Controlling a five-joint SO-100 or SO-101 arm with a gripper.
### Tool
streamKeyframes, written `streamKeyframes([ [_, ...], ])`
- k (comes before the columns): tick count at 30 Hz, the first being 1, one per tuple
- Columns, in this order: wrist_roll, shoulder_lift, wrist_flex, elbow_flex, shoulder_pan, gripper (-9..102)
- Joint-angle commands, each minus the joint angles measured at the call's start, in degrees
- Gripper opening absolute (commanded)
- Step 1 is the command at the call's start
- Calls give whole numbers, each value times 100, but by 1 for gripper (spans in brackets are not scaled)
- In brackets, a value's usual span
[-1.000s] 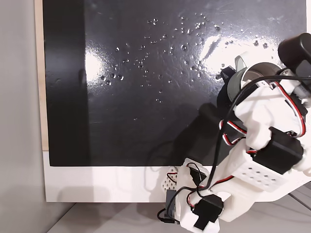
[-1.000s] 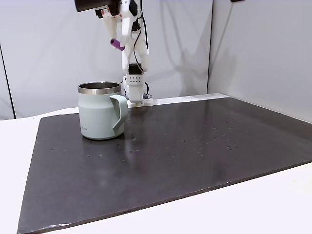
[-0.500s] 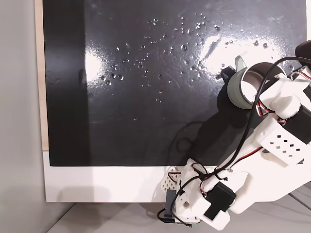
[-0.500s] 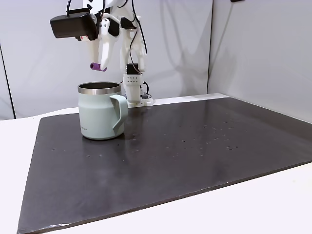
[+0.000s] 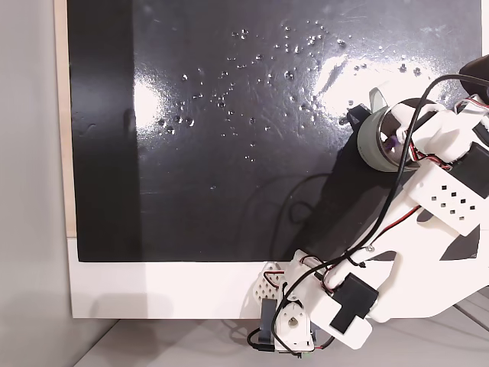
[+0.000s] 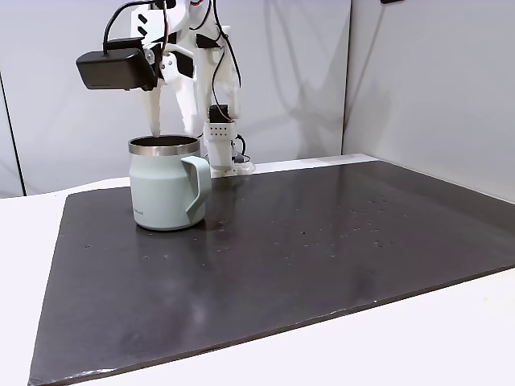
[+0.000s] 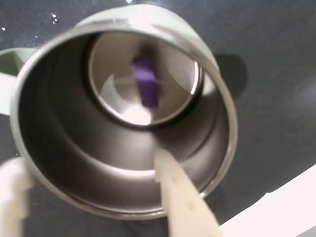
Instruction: Grasp a pengrip and put it in the cup.
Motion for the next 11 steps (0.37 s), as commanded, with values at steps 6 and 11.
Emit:
streamKeyframes([
  [6,97,-44,114,-659,-53,34],
  [11,97,-44,185,-721,-62,34],
])
